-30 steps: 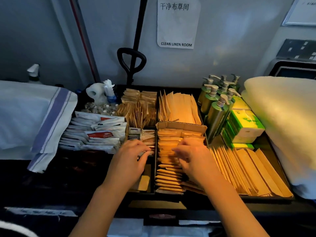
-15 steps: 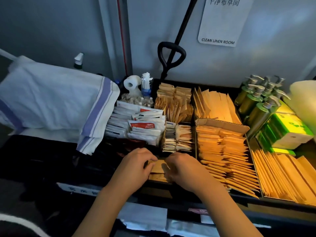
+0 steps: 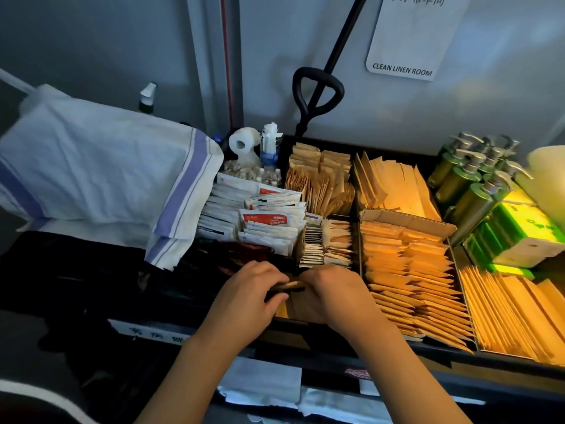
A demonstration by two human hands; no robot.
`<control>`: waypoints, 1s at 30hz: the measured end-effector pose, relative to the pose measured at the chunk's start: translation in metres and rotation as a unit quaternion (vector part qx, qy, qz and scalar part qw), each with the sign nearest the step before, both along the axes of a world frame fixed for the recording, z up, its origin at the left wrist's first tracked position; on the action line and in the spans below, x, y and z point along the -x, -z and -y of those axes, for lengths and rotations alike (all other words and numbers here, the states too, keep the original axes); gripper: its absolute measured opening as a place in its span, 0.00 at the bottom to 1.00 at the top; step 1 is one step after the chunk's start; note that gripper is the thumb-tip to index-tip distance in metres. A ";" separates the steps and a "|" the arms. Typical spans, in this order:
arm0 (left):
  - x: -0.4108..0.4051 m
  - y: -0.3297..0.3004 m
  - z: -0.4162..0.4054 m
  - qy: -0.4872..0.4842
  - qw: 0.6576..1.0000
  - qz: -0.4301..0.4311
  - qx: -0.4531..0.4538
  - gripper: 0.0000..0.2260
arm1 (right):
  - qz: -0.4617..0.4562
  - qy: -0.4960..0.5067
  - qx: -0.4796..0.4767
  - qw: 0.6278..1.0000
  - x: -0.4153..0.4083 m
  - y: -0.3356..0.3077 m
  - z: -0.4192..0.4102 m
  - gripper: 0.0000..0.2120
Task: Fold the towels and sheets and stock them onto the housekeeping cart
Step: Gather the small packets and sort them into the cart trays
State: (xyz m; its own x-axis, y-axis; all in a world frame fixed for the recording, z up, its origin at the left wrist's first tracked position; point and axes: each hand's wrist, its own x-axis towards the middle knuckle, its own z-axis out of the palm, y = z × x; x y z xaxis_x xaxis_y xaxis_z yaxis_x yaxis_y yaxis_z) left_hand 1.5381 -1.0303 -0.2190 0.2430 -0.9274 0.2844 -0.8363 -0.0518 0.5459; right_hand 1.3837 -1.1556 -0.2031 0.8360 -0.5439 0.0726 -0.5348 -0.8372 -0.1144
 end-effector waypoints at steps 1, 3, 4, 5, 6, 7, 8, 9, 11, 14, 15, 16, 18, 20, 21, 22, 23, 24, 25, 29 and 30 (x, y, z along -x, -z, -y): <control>0.002 -0.001 0.002 -0.003 1.000 -0.002 0.007 0.13 | 0.015 -0.005 0.006 1.000 0.003 -0.003 0.001 0.10; 0.006 -0.004 0.005 -0.010 0.999 -0.012 0.029 0.11 | 0.053 -0.012 -0.012 0.998 0.012 -0.012 0.003 0.09; 0.008 -0.006 0.008 -0.015 0.999 -0.017 0.044 0.10 | 0.080 -0.014 -0.031 0.996 0.017 -0.017 0.004 0.10; 0.010 -0.008 0.011 -0.018 0.998 -0.021 0.061 0.09 | 0.109 -0.015 -0.049 0.993 0.023 -0.022 0.005 0.10; 0.013 -0.011 0.014 -0.019 0.996 -0.025 0.080 0.09 | 0.136 -0.014 -0.065 0.989 0.031 -0.027 0.006 0.10; 0.016 -0.014 0.018 -0.018 0.994 -0.031 0.099 0.08 | 0.159 -0.014 -0.076 0.984 0.039 -0.032 0.008 0.11; 0.021 -0.018 0.022 -0.013 0.992 -0.037 0.119 0.08 | 0.179 -0.011 -0.083 0.980 0.047 -0.037 0.010 0.10; 0.028 -0.023 0.027 -0.004 0.989 -0.044 0.138 0.09 | 0.197 -0.005 -0.088 0.976 0.057 -0.042 0.012 0.10; 0.044 -0.034 0.038 0.025 0.984 -0.057 0.169 0.09 | 0.231 0.015 -0.098 0.968 0.079 -0.050 0.018 0.11; 0.074 -0.050 0.059 0.088 0.976 -0.071 0.184 0.10 | 0.286 0.038 -0.109 0.951 0.115 -0.064 0.028 0.13; 0.085 -0.055 0.066 0.109 0.974 -0.073 0.183 0.10 | 0.304 0.037 -0.109 0.946 0.127 -0.068 0.031 0.12; 0.096 -0.059 0.074 0.127 0.972 -0.072 0.182 0.10 | 0.317 0.036 -0.107 0.942 0.140 -0.071 0.034 0.11; 0.117 -0.065 0.087 0.155 0.969 -0.069 0.180 0.10 | 0.319 0.042 -0.107 0.941 0.165 -0.075 0.040 0.12; 0.134 -0.066 0.099 0.166 0.968 -0.058 0.176 0.11 | 0.316 0.060 -0.116 0.940 0.188 -0.074 0.048 0.12; 0.141 -0.065 0.104 0.167 0.970 -0.049 0.172 0.11 | 0.314 0.074 -0.120 0.939 0.199 -0.072 0.052 0.12; 0.148 -0.064 0.109 0.167 0.971 -0.040 0.168 0.11 | 0.312 0.089 -0.121 0.938 0.208 -0.069 0.055 0.12; 0.154 -0.062 0.112 0.168 0.972 -0.034 0.164 0.10 | 0.309 0.102 -0.123 0.938 0.217 -0.066 0.058 0.11; 0.160 -0.060 0.115 0.168 0.972 -0.031 0.162 0.10 | 0.308 0.111 -0.123 0.937 0.224 -0.062 0.060 0.11; 0.165 -0.059 0.118 0.170 0.971 -0.028 0.164 0.10 | 0.310 0.116 -0.124 0.936 0.230 -0.058 0.062 0.11; 0.181 -0.054 0.125 0.180 0.969 -0.019 0.169 0.11 | 0.309 0.128 -0.138 0.932 0.244 -0.047 0.070 0.11; 0.183 -0.052 0.126 0.183 0.970 -0.020 0.160 0.11 | 0.304 0.132 -0.141 0.933 0.246 -0.044 0.072 0.11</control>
State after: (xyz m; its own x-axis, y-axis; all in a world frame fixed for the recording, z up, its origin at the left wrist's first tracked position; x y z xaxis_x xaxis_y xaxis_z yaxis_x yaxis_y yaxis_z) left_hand 1.3547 -1.1567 -0.1671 -0.0692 -0.8192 0.5693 -0.7451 0.4219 0.5166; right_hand 1.1378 -1.2279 -0.1593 0.5208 -0.7942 0.3130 -0.4818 -0.5761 -0.6602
